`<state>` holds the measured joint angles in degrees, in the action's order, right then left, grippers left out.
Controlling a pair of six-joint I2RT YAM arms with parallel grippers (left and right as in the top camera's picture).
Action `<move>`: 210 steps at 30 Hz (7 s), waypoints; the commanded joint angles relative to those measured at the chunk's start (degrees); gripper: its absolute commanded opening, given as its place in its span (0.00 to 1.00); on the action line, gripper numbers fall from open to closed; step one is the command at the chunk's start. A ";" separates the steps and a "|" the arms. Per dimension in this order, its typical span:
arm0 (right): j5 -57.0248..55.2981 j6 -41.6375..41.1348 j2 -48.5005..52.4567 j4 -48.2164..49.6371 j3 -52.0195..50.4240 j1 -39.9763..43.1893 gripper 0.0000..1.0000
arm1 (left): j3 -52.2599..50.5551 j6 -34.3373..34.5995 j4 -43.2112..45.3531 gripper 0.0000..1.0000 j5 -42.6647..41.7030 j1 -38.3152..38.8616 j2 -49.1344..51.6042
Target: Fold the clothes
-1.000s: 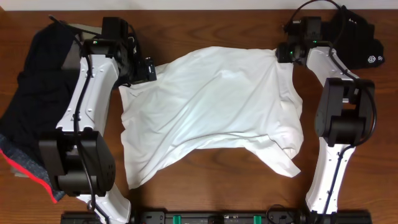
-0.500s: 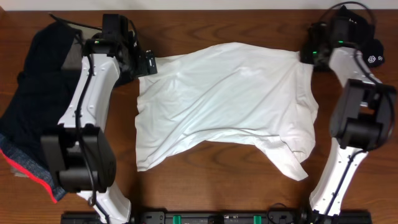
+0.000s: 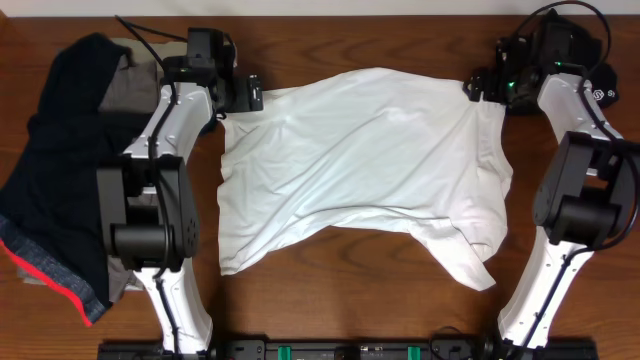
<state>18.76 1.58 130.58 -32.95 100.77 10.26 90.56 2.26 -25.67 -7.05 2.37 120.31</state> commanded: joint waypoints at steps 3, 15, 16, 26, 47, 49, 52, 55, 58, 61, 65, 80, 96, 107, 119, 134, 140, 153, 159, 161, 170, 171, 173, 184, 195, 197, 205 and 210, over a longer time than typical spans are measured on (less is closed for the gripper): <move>1.25 0.85 -1.38 -1.40 0.52 -1.25 0.92 | 0.81 -1.90 3.74 0.99 1.09 -1.07 2.12; 3.78 0.85 -1.38 -1.55 0.52 -1.51 0.94 | 0.76 -3.10 5.22 0.68 1.07 -0.92 4.04; 3.78 0.85 -1.38 -1.57 0.52 -1.51 0.94 | 0.66 -3.13 5.22 0.68 1.07 -0.92 4.13; 3.78 0.85 -1.38 -1.53 0.52 -2.67 0.94 | 0.50 -3.08 8.07 0.56 1.09 -0.92 4.22; 3.78 0.83 -1.36 -0.24 0.52 -3.80 0.95 | 2.95 -1.75 8.68 0.06 9.03 -0.96 6.56; 3.78 0.85 -1.36 -0.17 0.52 -3.98 0.94 | 5.05 -1.77 8.59 0.06 10.25 -0.96 6.14; 3.76 0.85 -1.36 -0.26 0.52 -4.28 0.94 | 8.68 -1.77 8.22 0.06 10.60 -0.96 5.90; 3.76 0.85 -1.36 -0.26 0.52 -4.39 0.94 | 11.93 -1.77 8.31 0.06 10.60 -0.96 5.90; 3.74 0.87 -1.36 -0.24 0.52 -4.44 0.95 | 14.03 -1.81 8.96 0.06 11.13 -0.96 5.90; 3.74 0.87 -1.36 -0.24 0.52 -4.44 0.94 | 14.32 -1.81 10.49 0.06 13.14 -0.96 5.90; 3.74 0.87 -1.36 -0.26 0.52 -4.44 0.94 | 14.32 -1.79 7.45 0.06 13.07 -0.79 5.90; 5.99 0.72 -13.11 -15.74 0.52 -4.17 0.99 | 14.32 2.99 -25.38 0.98 10.91 -0.70 -8.28; -0.90 -4.55 -37.77 -41.83 0.46 -5.70 0.96 | 13.03 7.10 -55.04 0.98 2.51 -0.68 -24.09; -11.04 -15.47 -47.10 -45.40 -8.17 -10.34 0.99 | -2.56 15.50 -50.66 0.98 2.51 -0.70 -34.36; -7.56 -21.68 -47.52 -40.98 -28.06 -11.21 0.98 | -22.93 20.15 -41.44 0.98 -1.44 -0.68 -36.09; -7.61 -30.27 -51.25 -35.10 -45.99 -20.09 0.98 | -39.58 27.21 -34.77 0.98 -6.08 3.43 -36.15; -7.76 -30.27 -51.25 -32.50 -48.76 -21.16 0.96 | -43.76 29.92 -31.26 0.98 -5.79 6.47 -36.15; -7.61 -30.18 -51.23 -29.68 -49.27 -21.16 0.96 | -56.46 30.03 -15.10 0.66 -4.31 6.97 -36.13; -7.58 -30.23 -51.23 -29.86 -49.27 -21.16 0.96 | -56.46 29.97 -13.40 0.33 -4.24 6.97 -36.13; -7.58 -30.25 -51.23 -30.08 -49.27 -21.16 0.95 | -56.46 29.97 -12.87 0.14 -4.24 6.97 -36.13; -10.34 -35.91 -52.28 -37.99 -49.27 -21.22 0.92 | -54.03 28.44 -11.26 0.06 -4.24 6.97 -36.15; -10.75 -36.72 -52.68 -38.60 -49.33 -21.22 0.92 | -53.88 28.44 -10.69 0.06 -4.24 6.97 -36.15; -10.99 -37.94 -53.42 -38.77 -49.90 -21.22 0.92 | -53.90 28.41 -9.35 0.06 -4.22 6.97 -36.15; -14.43 -43.80 -53.77 -29.68 -63.08 -21.20 0.90 | -53.90 28.46 -5.77 0.06 -4.09 6.97 -36.15; -16.09 -43.78 -53.77 -16.20 -66.45 -21.20 0.86 | -53.90 28.44 -3.54 0.06 -4.09 6.97 -36.15; -16.22 -41.05 -53.77 -11.78 -66.29 -21.14 0.84 | -53.90 28.44 -3.54 0.06 -4.09 6.97 -36.15; -19.23 -31.56 -53.77 -2.64 -62.47 -19.96 0.80 | -53.90 28.41 -3.54 0.06 -4.04 6.97 -36.15; -20.33 -27.36 -53.37 2.23 -62.25 -19.56 0.74 | -53.90 28.44 -3.50 0.06 -3.91 6.97 -36.15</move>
<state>0.51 -29.91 77.19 -31.70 37.54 -9.65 36.36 31.46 -29.32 -11.64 9.13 83.26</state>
